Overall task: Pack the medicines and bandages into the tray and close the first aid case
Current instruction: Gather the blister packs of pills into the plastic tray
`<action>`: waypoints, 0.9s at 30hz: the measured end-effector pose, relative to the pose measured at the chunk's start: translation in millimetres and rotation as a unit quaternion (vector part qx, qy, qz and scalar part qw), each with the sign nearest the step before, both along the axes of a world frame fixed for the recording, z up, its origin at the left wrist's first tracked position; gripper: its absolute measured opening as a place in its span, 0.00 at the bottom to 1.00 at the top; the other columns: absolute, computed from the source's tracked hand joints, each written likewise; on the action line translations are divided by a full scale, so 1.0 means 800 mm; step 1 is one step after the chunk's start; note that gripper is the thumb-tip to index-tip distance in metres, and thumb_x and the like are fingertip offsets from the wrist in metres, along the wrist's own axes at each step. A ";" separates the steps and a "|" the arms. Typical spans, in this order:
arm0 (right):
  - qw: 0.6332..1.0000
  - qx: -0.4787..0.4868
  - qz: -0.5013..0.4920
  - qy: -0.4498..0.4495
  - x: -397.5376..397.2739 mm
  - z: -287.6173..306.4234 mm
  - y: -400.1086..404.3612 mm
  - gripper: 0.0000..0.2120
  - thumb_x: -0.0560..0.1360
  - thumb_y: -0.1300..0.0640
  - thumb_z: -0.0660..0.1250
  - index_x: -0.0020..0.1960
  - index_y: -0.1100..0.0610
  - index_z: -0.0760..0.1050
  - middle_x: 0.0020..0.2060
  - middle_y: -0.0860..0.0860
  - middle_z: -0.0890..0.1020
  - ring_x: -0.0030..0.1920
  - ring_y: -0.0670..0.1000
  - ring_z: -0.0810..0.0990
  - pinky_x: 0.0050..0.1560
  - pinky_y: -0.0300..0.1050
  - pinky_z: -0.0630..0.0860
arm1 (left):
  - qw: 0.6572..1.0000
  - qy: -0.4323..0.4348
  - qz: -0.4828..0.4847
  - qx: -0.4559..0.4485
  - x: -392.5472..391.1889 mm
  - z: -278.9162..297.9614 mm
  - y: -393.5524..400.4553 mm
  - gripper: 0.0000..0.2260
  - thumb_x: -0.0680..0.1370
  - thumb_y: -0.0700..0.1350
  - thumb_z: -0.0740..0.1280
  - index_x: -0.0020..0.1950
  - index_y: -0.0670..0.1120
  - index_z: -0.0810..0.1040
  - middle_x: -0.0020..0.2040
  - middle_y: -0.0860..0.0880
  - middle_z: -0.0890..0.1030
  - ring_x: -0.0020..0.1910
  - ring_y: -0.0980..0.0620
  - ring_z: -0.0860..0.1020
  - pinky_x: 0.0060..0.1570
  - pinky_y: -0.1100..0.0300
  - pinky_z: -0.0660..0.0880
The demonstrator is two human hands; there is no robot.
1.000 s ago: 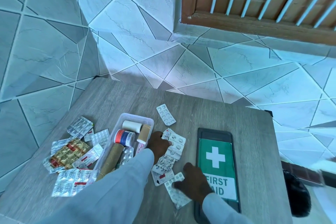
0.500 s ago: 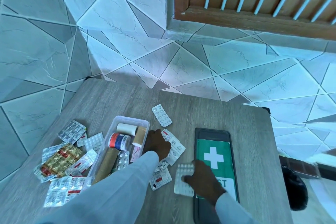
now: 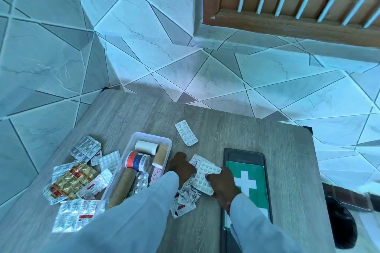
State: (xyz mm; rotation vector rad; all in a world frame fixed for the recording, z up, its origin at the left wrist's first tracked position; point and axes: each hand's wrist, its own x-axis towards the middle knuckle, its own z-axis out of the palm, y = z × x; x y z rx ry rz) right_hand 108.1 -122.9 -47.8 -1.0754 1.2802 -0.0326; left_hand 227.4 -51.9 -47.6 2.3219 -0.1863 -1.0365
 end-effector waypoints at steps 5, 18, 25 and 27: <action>0.999 0.029 -0.037 -0.021 -0.002 0.004 0.001 0.11 0.72 0.71 0.68 0.52 0.60 0.77 0.50 0.57 0.83 0.43 0.56 0.84 0.41 0.48 0.82 | 0.998 0.035 0.047 -0.030 -0.004 0.000 0.002 0.16 0.67 0.39 0.72 0.54 0.43 0.83 0.52 0.44 0.84 0.48 0.44 0.82 0.48 0.52 0.81; 0.976 0.150 -0.082 -0.139 -0.005 0.031 -0.005 0.07 0.72 0.73 0.67 0.48 0.67 0.79 0.54 0.65 0.82 0.48 0.62 0.82 0.56 0.60 0.77 | 0.966 0.127 0.138 -0.175 -0.003 0.061 0.018 0.16 0.71 0.33 0.69 0.58 0.33 0.78 0.49 0.42 0.80 0.46 0.44 0.79 0.52 0.49 0.79; 0.969 0.160 -0.019 -0.189 0.057 0.087 0.053 0.06 0.73 0.72 0.68 0.47 0.64 0.79 0.45 0.58 0.85 0.45 0.58 0.83 0.46 0.51 0.79 | 0.947 0.097 0.146 -0.270 0.047 0.132 0.101 0.11 0.67 0.32 0.71 0.49 0.36 0.84 0.46 0.40 0.86 0.48 0.41 0.84 0.43 0.55 0.78; 0.971 0.151 0.010 -0.186 0.077 0.092 0.088 0.05 0.73 0.71 0.68 0.46 0.64 0.79 0.42 0.58 0.85 0.43 0.58 0.83 0.43 0.48 0.77 | 0.941 0.087 0.175 -0.277 0.062 0.137 0.137 0.09 0.67 0.29 0.70 0.46 0.36 0.84 0.42 0.42 0.86 0.41 0.46 0.84 0.39 0.60 0.78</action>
